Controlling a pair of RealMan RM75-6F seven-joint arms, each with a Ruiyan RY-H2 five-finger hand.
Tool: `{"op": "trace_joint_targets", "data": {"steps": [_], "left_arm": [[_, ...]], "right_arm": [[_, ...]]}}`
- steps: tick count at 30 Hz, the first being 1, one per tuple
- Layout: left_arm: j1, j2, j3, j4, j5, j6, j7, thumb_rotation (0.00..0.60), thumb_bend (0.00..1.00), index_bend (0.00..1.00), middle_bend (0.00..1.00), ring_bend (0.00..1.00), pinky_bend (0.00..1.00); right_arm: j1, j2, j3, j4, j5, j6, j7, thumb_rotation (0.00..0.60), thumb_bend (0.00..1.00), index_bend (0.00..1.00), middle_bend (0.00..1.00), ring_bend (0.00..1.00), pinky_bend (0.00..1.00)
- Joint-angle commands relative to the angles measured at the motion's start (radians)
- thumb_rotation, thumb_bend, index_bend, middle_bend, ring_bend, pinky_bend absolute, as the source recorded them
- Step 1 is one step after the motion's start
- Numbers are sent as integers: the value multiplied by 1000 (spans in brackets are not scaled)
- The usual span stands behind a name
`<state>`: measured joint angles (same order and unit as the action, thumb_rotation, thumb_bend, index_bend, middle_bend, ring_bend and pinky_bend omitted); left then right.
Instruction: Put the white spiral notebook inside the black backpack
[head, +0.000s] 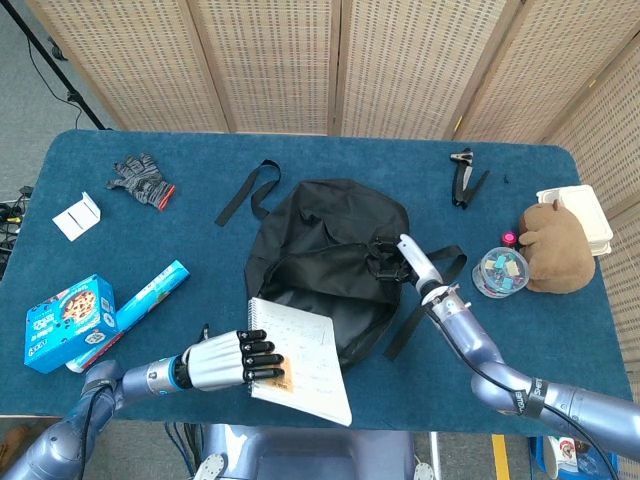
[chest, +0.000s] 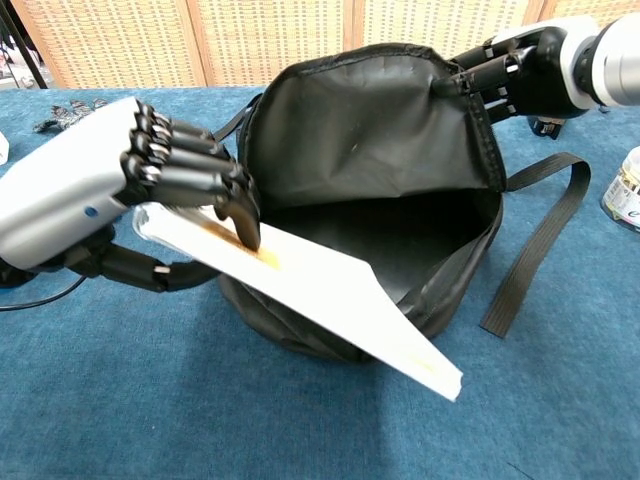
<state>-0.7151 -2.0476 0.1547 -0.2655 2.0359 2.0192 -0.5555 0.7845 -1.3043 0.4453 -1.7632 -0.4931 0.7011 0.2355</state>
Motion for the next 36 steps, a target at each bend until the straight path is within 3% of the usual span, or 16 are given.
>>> {"op": "trace_joint_targets", "data": {"steps": [1, 16, 36], "left_arm": [[-20, -19, 23, 28, 6, -49, 42, 600, 503, 723, 587, 564, 649], [-94, -87, 73, 78, -20, -178, 86, 600, 503, 729, 587, 568, 649], [-170, -94, 79, 118, -96, -373, 139, 600, 503, 738, 587, 566, 649]], "right_arm": [[4, 13, -1, -21, 12, -20, 10, 600, 618, 595, 515, 297, 430], [2, 100, 5, -110, -3, -99, 76, 600, 626, 599, 518, 297, 419], [-67, 177, 17, -170, -187, -233, 200, 600, 646, 623, 546, 297, 419]]}}
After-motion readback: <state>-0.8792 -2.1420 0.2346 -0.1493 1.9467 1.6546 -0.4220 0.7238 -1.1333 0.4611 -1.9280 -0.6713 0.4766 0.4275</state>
